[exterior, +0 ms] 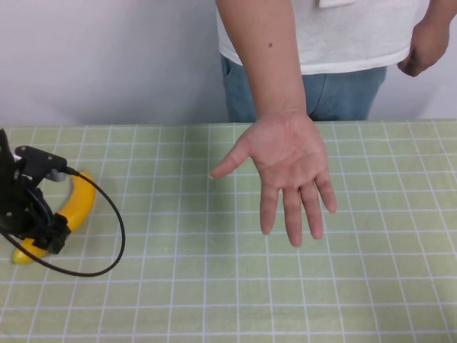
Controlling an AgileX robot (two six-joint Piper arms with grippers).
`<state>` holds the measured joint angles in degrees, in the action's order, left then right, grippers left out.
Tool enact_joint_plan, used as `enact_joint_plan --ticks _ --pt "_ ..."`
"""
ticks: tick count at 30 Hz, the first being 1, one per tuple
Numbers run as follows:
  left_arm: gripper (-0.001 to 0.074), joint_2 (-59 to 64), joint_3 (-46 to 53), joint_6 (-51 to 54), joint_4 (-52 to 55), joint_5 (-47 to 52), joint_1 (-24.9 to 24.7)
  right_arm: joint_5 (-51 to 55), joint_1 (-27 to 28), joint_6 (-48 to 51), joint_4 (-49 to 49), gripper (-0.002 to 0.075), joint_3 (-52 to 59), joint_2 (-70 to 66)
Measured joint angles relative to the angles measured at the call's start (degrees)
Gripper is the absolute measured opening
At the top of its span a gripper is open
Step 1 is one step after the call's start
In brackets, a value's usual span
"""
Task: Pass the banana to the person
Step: Pick up the banana, then hand the grabbed banana to the person
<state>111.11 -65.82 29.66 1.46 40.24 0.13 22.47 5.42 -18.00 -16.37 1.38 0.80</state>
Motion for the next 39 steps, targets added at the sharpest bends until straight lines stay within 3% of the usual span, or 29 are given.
enact_joint_plan --ticks 3,6,16,21,31,39 --pt "0.0437 0.0 0.0 0.0 0.0 -0.1 0.0 0.0 0.0 0.0 0.0 -0.001 0.0 0.0" --pt "0.0277 0.0 0.0 0.3 0.0 0.5 0.0 0.0 0.0 0.0 0.0 -0.001 0.0 0.0" --pt "0.0291 -3.9 -3.7 7.4 0.8 5.5 -1.9 0.0 0.0 0.0 0.0 -0.001 0.0 0.0" --pt "0.0291 -10.9 -11.0 13.4 0.8 10.4 -7.5 0.0 0.0 0.0 0.0 -0.001 0.0 0.0" --pt "0.029 -14.6 -32.2 19.9 0.8 29.5 -20.8 0.0 0.0 0.0 0.0 -0.001 0.0 0.0" --pt "0.029 -14.7 -40.0 18.4 7.7 31.1 -37.2 0.0 0.0 0.0 0.0 -0.001 0.0 0.0"
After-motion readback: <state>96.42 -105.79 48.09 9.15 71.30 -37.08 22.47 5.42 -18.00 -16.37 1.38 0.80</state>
